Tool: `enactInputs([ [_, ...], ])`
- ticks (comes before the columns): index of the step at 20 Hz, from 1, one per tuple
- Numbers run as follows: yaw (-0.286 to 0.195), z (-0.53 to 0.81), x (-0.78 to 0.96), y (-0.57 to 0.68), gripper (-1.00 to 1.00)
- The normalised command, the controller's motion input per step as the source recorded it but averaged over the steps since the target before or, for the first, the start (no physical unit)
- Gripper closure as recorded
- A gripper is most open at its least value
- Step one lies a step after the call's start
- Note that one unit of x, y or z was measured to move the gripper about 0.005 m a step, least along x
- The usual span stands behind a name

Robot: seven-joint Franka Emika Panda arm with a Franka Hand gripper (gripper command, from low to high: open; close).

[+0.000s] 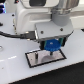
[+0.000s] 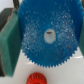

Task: Insert the blue gear onto the right peg, followed by the red gear

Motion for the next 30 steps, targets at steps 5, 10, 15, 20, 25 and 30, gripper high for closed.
enactInputs([
  [5,0.000,-0.06,0.34,-0.01,1.00],
  [10,0.000,0.04,0.33,0.00,1.00],
  [15,0.000,0.12,0.27,0.00,1.00],
  [20,0.000,0.04,0.09,0.07,1.00],
  [25,0.000,0.31,0.34,0.01,1.00],
  [30,0.000,0.13,0.34,0.00,1.00],
])
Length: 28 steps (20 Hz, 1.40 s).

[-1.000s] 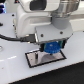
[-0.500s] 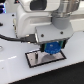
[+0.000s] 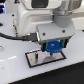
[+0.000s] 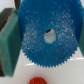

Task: Insert the blue gear onto the right peg, followed by the red gear

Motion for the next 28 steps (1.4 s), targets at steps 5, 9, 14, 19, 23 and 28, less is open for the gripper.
enactInputs([
  [5,0.000,-0.08,0.27,0.00,1.00],
  [9,0.000,-0.10,0.28,0.00,1.00],
  [14,0.000,-0.02,0.33,0.00,1.00],
  [19,0.000,0.15,-0.04,0.01,1.00],
  [23,0.000,0.11,-0.02,-0.06,1.00],
  [28,0.000,0.04,0.35,0.00,1.00],
])
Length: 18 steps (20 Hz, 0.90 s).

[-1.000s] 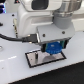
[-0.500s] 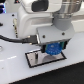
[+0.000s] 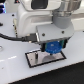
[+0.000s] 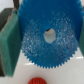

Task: Insert the blue gear onto the right peg, followed by the red gear

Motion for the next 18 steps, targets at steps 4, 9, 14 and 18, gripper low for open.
enactInputs([
  [4,0.000,-0.08,0.34,0.00,1.00],
  [9,0.000,-0.06,0.34,0.01,1.00],
  [14,0.000,-0.23,0.18,0.03,1.00],
  [18,0.000,0.21,-0.05,-0.04,1.00],
])
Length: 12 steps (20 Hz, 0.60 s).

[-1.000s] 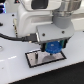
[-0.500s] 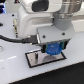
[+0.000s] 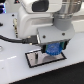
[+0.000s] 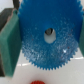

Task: Insert the blue gear onto the right peg, followed by the red gear

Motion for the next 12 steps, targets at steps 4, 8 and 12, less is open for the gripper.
enactInputs([
  [4,0.000,0.16,-0.04,-0.05,1.00],
  [8,0.000,-0.17,0.20,0.01,1.00],
  [12,0.000,-0.16,0.23,0.00,1.00],
])
